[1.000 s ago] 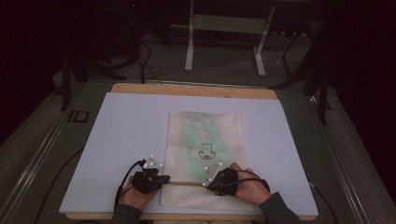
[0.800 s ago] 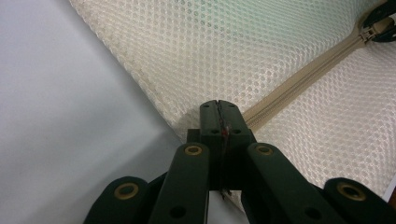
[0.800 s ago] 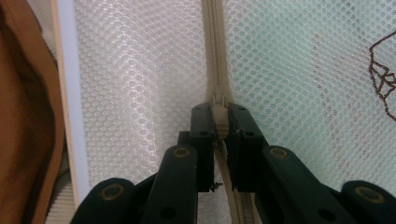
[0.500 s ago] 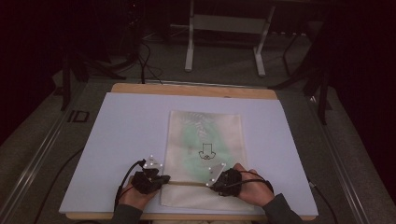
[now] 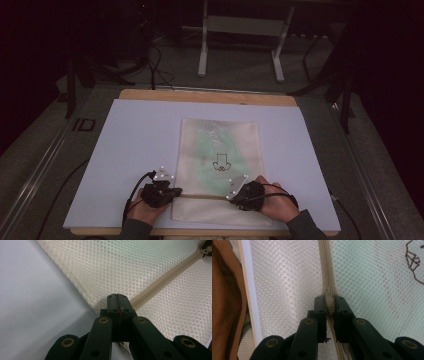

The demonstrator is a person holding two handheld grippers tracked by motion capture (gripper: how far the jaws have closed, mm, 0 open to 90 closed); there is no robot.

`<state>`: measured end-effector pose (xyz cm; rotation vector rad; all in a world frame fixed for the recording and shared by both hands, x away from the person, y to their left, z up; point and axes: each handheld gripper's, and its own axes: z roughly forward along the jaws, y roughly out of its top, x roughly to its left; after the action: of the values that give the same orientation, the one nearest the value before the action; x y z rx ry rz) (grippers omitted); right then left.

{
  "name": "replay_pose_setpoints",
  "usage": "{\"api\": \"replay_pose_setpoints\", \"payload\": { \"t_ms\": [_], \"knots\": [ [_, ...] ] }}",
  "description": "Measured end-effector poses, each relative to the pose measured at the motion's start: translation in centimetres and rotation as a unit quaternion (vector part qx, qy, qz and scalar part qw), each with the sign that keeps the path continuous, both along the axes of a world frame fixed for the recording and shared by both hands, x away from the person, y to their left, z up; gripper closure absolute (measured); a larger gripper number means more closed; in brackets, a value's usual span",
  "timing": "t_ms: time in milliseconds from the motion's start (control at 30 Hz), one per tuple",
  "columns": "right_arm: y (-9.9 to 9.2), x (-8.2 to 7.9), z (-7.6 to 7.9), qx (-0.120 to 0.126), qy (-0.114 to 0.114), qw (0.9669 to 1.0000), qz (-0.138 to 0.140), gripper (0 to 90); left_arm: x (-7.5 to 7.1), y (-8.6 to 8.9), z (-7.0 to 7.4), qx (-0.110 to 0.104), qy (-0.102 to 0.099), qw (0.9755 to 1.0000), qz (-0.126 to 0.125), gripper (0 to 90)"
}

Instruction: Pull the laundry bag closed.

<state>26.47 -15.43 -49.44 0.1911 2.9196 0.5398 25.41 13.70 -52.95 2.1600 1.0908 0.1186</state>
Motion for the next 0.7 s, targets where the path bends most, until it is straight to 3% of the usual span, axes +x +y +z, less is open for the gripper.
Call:
{"api": "replay_pose_setpoints", "payload": {
  "t_ms": [700],
  "knots": [
    [-1.6, 0.0, -0.1, 0.009, 0.001, 0.9998, -0.019, 82.3, 0.0, 0.0, 0.0, 0.001, 0.000, 1.0000, 0.000, 89.4]
  ]
}}
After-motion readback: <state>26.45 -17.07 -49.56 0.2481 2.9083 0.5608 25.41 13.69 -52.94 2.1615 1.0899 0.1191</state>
